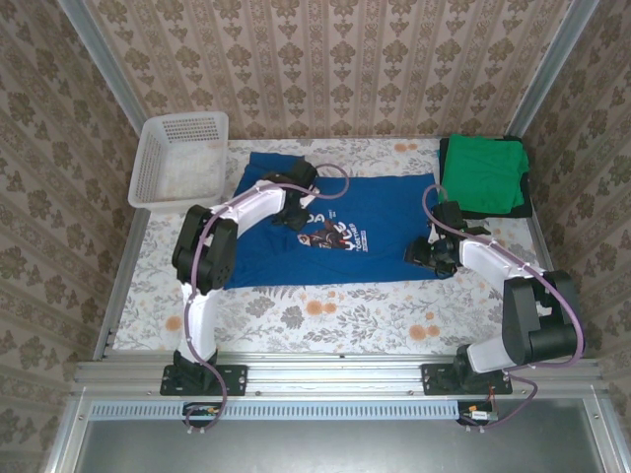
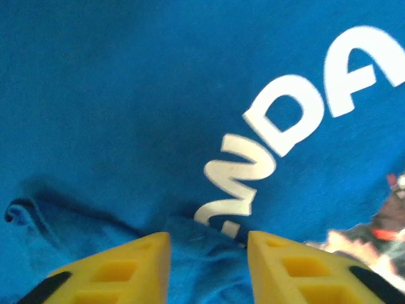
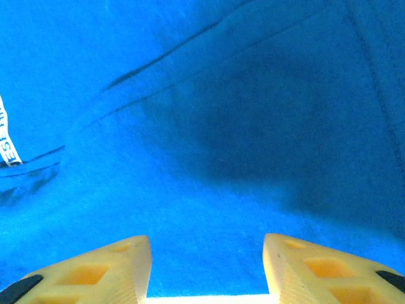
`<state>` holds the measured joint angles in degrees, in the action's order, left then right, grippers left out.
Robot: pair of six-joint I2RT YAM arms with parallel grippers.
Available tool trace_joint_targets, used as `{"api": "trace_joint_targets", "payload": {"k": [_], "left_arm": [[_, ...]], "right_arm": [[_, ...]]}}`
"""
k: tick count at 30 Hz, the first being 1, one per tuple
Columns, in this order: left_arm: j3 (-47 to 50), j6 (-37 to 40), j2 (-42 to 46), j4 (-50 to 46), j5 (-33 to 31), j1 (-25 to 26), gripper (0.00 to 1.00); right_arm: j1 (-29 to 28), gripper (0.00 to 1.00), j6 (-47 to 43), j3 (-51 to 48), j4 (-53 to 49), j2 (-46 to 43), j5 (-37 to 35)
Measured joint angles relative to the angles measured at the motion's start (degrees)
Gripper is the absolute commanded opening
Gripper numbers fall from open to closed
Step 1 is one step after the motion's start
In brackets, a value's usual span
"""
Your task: Fold and stack the t-shirts
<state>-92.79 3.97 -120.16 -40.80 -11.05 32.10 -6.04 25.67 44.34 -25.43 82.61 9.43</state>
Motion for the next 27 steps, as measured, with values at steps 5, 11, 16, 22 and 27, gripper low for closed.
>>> {"api": "trace_joint_targets", "payload": {"k": [5, 11, 16, 22, 27], "left_arm": [[4.9, -4.9, 1.6, 2.67, 2.91, -3.89, 0.52], [5.22, -6.84, 0.72, 2.89, 5.4, -4.44, 0.35], [4.57, -6.91, 0.68, 2.84, 8.2, -4.33, 0.16], [2.23, -5.01, 0.68, 2.82, 8.55, -3.54, 0.05], [1.36, -1.4, 0.74, 3.87, 8.61, -2.21, 0.05]], "right_arm": [[0.0, 0.52, 0.0, -0.28, 0.02, 0.0, 0.0], [0.0, 0.52, 0.0, -0.28, 0.02, 0.0, 0.0], [0.0, 0.52, 0.02, -0.28, 0.02, -0.02, 0.0], [0.0, 0.52, 0.02, -0.31, 0.04, -0.02, 0.0], [0.0, 0.52, 0.17, -0.39, 0.39, -0.02, 0.0]]}}
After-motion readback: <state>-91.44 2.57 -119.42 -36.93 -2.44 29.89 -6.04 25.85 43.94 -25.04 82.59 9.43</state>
